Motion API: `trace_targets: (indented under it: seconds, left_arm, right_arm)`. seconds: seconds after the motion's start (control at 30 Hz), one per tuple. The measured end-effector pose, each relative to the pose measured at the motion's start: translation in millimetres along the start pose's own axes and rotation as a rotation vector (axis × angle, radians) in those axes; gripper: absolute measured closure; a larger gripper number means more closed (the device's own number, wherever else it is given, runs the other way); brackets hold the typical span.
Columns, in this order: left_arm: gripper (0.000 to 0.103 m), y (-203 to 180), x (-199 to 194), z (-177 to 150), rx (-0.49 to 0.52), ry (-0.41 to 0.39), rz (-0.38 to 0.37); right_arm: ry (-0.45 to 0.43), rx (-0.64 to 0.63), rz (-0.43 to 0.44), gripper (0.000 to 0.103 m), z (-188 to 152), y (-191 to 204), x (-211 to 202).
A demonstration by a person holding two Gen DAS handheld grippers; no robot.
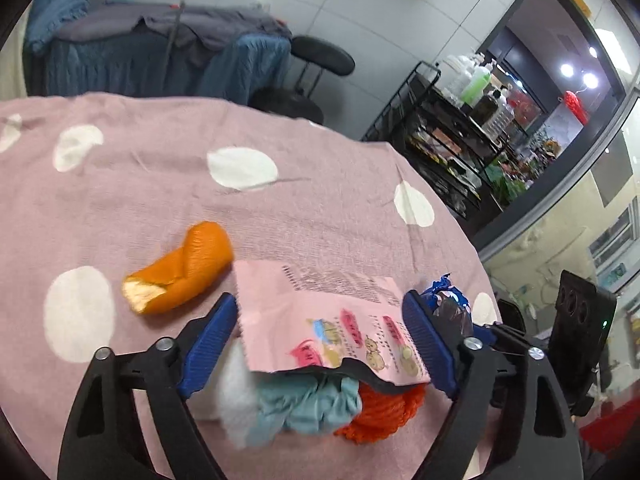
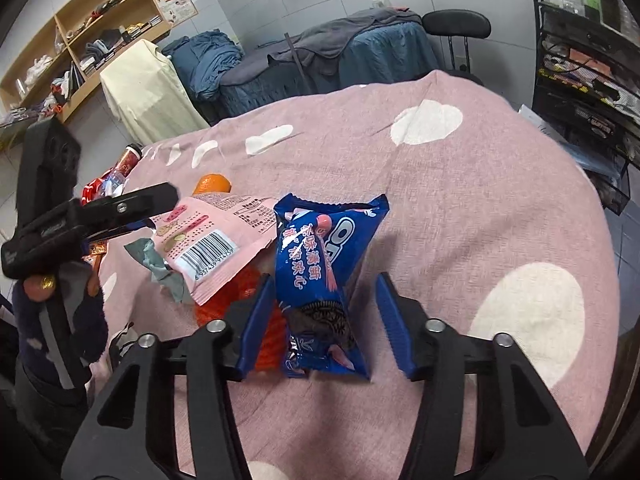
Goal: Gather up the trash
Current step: 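Grasp the pink snack wrapper with the left tool while the right tool grasps the blue Oreo packet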
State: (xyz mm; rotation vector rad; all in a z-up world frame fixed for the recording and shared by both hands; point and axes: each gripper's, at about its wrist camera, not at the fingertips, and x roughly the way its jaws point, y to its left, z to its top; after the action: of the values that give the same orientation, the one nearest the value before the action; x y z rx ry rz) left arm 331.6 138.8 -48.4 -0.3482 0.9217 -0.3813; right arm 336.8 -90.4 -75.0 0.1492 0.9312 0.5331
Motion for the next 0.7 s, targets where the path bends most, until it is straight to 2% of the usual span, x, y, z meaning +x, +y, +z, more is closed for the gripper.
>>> trace_targets:
  seconds: [0.03, 0.07, 0.2, 0.3, 0.4, 0.5, 0.7]
  left_arm:
    - [0.032, 0.8, 4.9, 1.9, -0.012, 0.019, -0.017]
    - [0.042, 1.1, 7.5, 3.0, -0.018, 0.027, -0.029]
    - [0.076, -4.8, 5.3, 1.6, 0.005, 0.026, -0.05]
    - [0.089, -9.6, -5.2, 1.0, 0.001, -0.011, -0.075]
    - [0.095, -19.3, -22.5, -5.5, 0.006, -0.063, -0.104]
    - [0.095, -32.3, -43.5, -15.0, 0.018, -0.123, -0.134]
    - [0.096, -73.8, -78.5, -45.6, 0.117, -0.237, -0.095]
  right_arm:
    - [0.009, 0.006, -0.002, 0.068, 0.2, -0.9, 3.2]
    - [0.018, 0.013, -0.001, 0.079, 0.4, -2.5, 5.7]
    - [-0.009, 0.034, 0.016, 0.087, -0.7, -5.8, 2.6]
    - [-0.061, 0.029, -0.001, 0.089, -1.7, -4.9, -9.6]
    - [-0.118, 0.011, -0.019, 0.09, -4.5, -2.2, -27.8]
    - [-0.172, 0.022, -0.008, 0.09, -8.5, -5.8, -51.4]
    - [-0.241, 0.041, -0.006, 0.09, -27.0, -15.2, -95.3]
